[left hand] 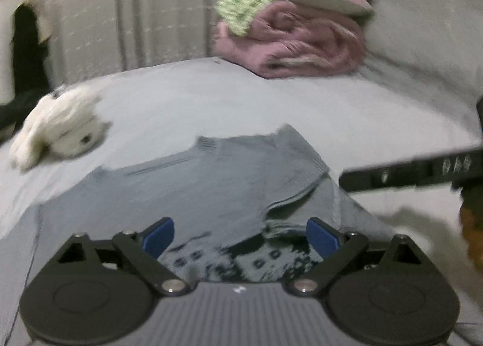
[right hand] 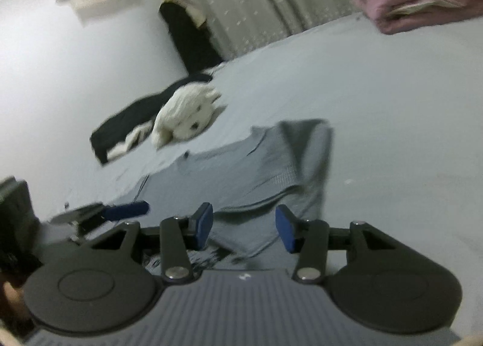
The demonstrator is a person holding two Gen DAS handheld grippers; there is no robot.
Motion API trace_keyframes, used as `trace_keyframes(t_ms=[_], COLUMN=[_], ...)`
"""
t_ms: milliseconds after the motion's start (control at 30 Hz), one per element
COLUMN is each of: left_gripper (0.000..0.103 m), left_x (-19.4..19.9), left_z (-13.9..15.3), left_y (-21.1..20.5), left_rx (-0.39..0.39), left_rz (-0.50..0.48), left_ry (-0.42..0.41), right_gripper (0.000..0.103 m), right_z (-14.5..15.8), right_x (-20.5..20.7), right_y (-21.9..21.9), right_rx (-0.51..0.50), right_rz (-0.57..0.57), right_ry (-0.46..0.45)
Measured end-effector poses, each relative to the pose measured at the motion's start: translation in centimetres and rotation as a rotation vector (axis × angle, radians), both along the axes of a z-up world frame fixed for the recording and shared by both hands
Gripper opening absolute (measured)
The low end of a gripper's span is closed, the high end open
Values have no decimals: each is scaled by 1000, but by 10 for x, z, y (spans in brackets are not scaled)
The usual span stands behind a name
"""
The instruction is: Fold clothes
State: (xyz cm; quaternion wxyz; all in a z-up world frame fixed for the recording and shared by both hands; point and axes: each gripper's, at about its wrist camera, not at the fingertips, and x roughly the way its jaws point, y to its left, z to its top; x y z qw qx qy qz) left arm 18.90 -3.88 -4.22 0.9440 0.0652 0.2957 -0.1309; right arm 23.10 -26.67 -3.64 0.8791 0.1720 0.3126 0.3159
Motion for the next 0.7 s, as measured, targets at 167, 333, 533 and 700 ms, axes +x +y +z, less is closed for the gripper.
trace_keyframes(t_ms=[167,333,533,700], left_gripper=[82,66,30,23], left_x=[25,46,66,79], left_z=[-16,-25,-23,-24], left_y=[-24,-42,-45,-15], left_rx=[55,88,43,-172], left_rz=[-28,-43,-12,121], left_ry=[10,2,-4,69], right_gripper=[51,51,51,51], right_z=[-17,-30,-12,-5], right_x=[3,0,-21,-26], right_y=[-19,-30,-34,-26], right_rx=[55,129,146,171], right_rz=[-51,-34,116,270], right_ry=[-18,-19,-91,-55])
